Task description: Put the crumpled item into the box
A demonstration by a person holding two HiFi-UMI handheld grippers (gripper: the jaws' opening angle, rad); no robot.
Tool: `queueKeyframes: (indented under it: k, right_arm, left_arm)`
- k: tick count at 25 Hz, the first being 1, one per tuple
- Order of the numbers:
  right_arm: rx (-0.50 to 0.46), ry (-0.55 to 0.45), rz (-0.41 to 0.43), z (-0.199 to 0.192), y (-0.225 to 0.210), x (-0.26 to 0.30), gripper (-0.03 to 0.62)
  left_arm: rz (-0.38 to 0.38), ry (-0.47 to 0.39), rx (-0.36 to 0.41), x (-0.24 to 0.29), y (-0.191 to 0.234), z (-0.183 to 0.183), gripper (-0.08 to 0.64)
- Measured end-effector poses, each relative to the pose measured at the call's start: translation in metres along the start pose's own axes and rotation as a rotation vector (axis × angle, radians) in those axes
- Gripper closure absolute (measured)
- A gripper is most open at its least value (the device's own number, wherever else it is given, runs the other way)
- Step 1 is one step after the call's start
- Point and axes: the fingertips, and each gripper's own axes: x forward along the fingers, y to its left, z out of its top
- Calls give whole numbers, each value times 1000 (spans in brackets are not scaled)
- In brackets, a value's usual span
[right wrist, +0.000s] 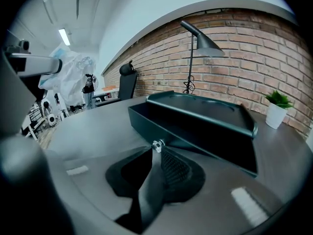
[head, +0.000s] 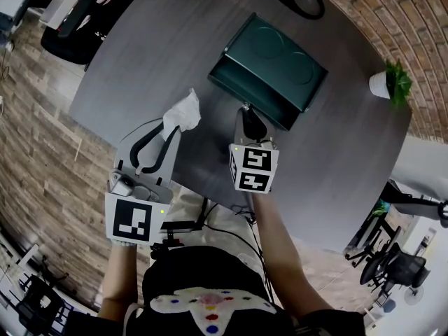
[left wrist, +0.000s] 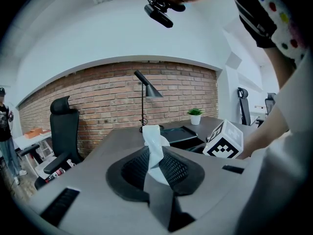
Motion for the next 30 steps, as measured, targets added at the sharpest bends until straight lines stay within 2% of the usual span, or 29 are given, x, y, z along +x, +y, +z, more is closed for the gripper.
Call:
queueKeyframes:
  k: [4,18,23,29,30]
  right_arm:
    - [-9,10,14,-5,8,-6,528]
    - [-5,38,36,-24,28,-24,528]
    - [8,14,54,-17,34,-28,503]
    - [-10,-43,51,2,29,-53,503]
    - [-16,-58,48,6,26,-59,519]
  left_arm:
    - [8,-1,-28,-3,-2,-3,495]
    - [22,-9,-15,-17,-1,-3,495]
    - [52,-24,-59,-23,3,0,495]
    - [51,-50,-45,-27,-3,15,495]
    - [50,-55,-43,-28,-4,18,495]
